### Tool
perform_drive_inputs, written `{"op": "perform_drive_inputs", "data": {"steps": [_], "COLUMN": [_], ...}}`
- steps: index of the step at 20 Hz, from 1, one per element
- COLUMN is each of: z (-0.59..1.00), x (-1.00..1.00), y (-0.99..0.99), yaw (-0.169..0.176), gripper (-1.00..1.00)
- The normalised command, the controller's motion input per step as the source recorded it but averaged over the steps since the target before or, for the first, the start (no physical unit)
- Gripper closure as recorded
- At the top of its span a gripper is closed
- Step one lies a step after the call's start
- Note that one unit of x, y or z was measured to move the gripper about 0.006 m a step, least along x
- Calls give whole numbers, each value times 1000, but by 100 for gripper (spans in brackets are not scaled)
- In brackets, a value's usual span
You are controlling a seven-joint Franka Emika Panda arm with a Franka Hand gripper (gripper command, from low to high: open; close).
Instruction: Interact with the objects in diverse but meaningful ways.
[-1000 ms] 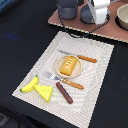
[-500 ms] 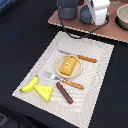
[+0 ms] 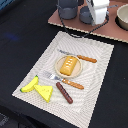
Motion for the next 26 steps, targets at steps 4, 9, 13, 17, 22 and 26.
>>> {"op": "perform_drive_inputs", "data": {"steps": [4,9,13,17,22,26], "z": [989,625,224,206,246,366], "x": [333,271,401,479,483,436], "y": [255,68,-391,-712,-769,-776], "yaw": [22,2,-25,-48,-29,-23], "gripper": [-100,-100,-100,-100,-100,-100]}}
